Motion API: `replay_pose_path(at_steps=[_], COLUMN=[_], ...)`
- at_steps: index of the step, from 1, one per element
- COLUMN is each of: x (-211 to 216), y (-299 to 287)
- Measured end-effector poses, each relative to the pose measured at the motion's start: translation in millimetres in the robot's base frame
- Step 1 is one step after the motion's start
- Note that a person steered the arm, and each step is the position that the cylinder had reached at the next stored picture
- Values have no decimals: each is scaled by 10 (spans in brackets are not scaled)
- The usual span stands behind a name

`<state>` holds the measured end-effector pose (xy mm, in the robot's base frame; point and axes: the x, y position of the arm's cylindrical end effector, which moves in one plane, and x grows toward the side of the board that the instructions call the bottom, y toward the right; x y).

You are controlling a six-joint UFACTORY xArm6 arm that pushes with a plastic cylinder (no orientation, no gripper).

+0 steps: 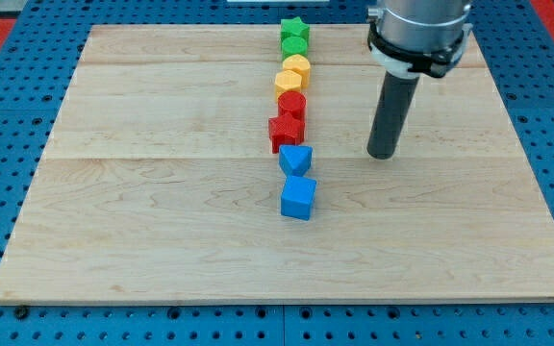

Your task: Move the red star towards the top center

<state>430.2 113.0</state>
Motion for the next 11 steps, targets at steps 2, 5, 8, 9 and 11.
replay_pose_path(at_steps=[2,5,8,9,11], x=[-79,-488,-509,-507,-436], y=[-1061,-1778,-1778,-1778,-1840])
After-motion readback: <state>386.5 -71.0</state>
